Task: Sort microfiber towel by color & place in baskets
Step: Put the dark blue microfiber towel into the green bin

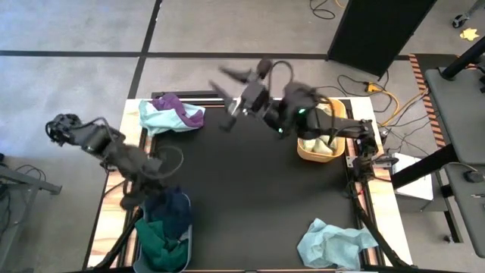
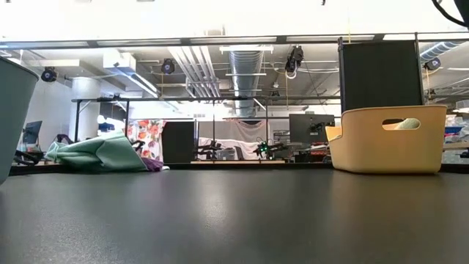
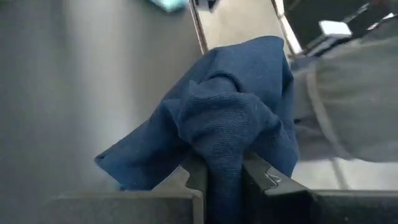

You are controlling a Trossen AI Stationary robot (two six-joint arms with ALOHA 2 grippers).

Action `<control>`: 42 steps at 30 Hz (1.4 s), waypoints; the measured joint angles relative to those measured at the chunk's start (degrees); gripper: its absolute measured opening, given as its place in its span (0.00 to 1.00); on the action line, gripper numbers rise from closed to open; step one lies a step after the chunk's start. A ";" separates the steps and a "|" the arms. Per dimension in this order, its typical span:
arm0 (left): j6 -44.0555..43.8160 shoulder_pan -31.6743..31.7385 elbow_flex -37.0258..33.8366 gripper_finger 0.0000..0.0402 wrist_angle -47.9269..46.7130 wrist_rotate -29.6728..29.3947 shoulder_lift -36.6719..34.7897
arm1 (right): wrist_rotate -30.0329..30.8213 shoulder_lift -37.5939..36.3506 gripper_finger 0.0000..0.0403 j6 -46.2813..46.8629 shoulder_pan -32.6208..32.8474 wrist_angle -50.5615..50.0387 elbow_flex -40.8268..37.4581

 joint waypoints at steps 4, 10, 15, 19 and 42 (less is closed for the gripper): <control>-11.13 -8.13 -2.99 0.05 -0.20 -3.55 0.39 | 0.00 0.46 0.40 -16.34 -2.05 20.46 -0.12; -30.22 -19.51 -6.89 0.05 -0.16 -12.61 2.71 | 7.60 -1.74 0.34 -9.62 -2.55 21.60 -0.12; -44.64 -27.52 -12.77 0.05 -0.23 -18.29 6.40 | 5.74 -5.30 0.30 2.59 3.42 -6.30 -0.12; -52.98 -30.38 -18.49 0.05 0.44 -19.03 10.51 | 5.43 -5.51 0.25 10.63 10.88 -22.99 -0.19; -52.07 -29.87 -29.31 0.15 6.74 -17.16 26.53 | -14.86 11.44 0.45 85.96 45.35 -82.49 -2.09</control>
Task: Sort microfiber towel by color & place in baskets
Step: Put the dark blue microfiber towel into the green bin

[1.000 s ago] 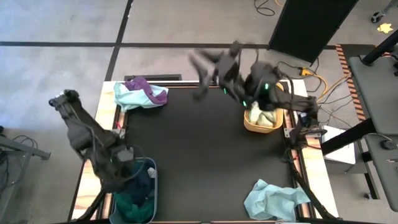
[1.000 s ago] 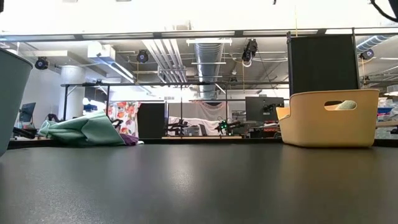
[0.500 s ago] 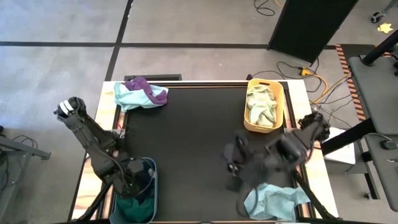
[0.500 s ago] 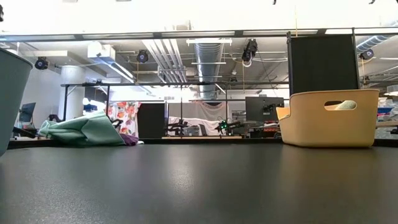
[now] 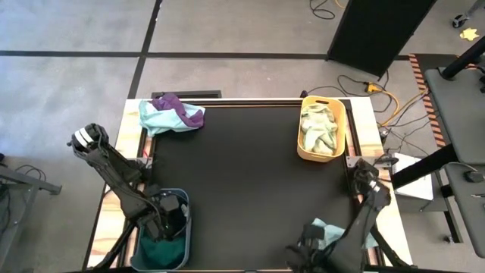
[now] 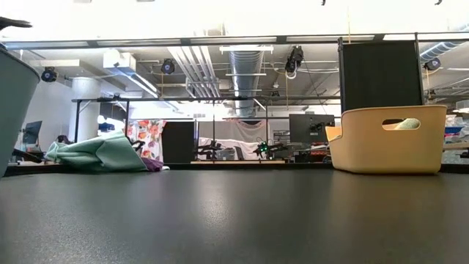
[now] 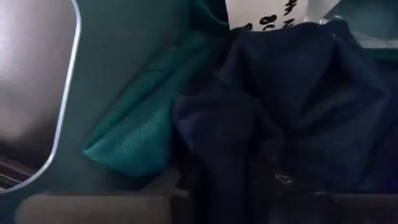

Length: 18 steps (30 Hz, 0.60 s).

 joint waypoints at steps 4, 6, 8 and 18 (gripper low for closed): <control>-0.59 0.02 -0.07 0.25 -0.42 0.31 -0.72 | -9.43 4.99 0.55 3.14 1.18 -0.01 -0.71; -0.64 0.04 0.07 0.30 -0.70 0.87 -1.37 | -12.56 6.48 0.59 3.40 2.05 0.00 -1.47; -0.69 0.04 0.42 0.36 -1.37 1.23 -2.14 | -15.31 7.79 0.63 4.67 3.15 -0.04 -3.05; -0.77 0.04 6.39 0.60 -10.42 4.88 -3.45 | -15.08 6.53 0.70 4.64 5.06 -0.17 -15.04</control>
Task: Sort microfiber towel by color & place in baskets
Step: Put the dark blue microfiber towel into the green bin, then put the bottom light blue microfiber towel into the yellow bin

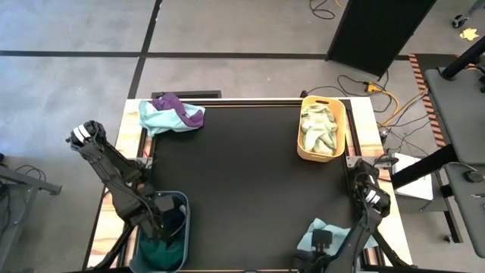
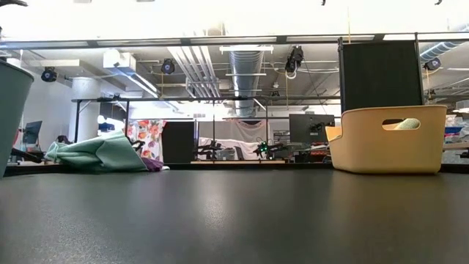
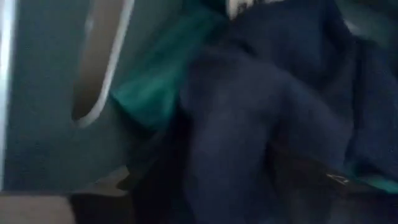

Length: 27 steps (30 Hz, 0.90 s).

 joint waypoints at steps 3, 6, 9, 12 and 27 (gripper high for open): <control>2.33 0.00 3.56 0.66 -0.71 1.37 -0.07 | 3.72 -0.60 0.68 -8.39 -0.35 0.30 -1.59; 3.74 0.25 7.46 0.69 -0.73 1.14 -0.09 | 3.53 -0.65 0.66 -20.11 -1.01 3.74 -5.53; 4.13 0.48 11.44 0.70 -1.01 0.49 -0.09 | -0.29 -0.61 0.63 -24.73 -2.28 9.22 -11.36; 3.93 0.38 15.80 0.70 -2.73 0.22 -0.11 | -1.50 -0.98 0.58 -24.53 -3.61 14.33 -16.54; 7.38 0.62 41.09 0.67 -24.69 -42.10 -1.12 | 12.82 -10.43 0.03 -24.93 -10.17 9.21 -21.74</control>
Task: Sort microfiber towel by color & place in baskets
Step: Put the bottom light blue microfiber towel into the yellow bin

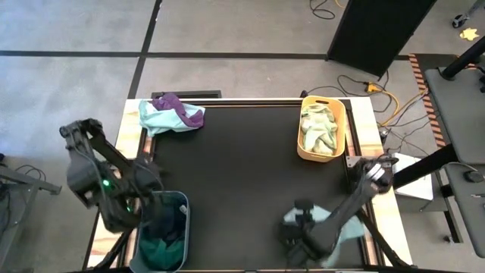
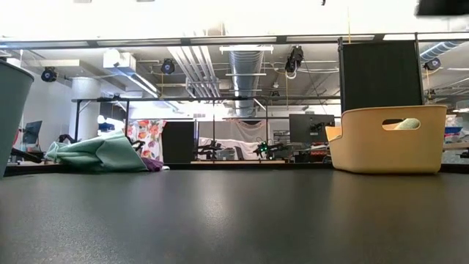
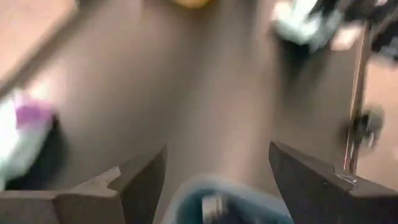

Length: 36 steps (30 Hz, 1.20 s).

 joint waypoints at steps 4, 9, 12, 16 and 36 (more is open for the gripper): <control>6.71 1.76 2.49 0.67 0.22 -12.96 -3.30 | 9.60 -8.85 0.03 1.65 -5.30 -4.80 0.00; 17.57 4.85 3.11 0.66 0.05 -27.24 -8.23 | 23.16 -21.51 0.03 1.97 -14.25 -8.54 0.00; 23.43 7.28 3.15 0.66 0.06 -33.12 -11.72 | 31.35 -29.33 0.03 1.82 -20.76 -8.98 0.00; 29.08 10.58 3.15 0.66 0.05 -35.61 -16.33 | 41.89 -39.09 0.03 1.29 -30.88 -8.19 0.00; 30.51 13.37 3.13 0.66 5.28 -48.07 -26.39 | 30.49 -55.73 0.03 1.25 -46.07 9.46 -7.34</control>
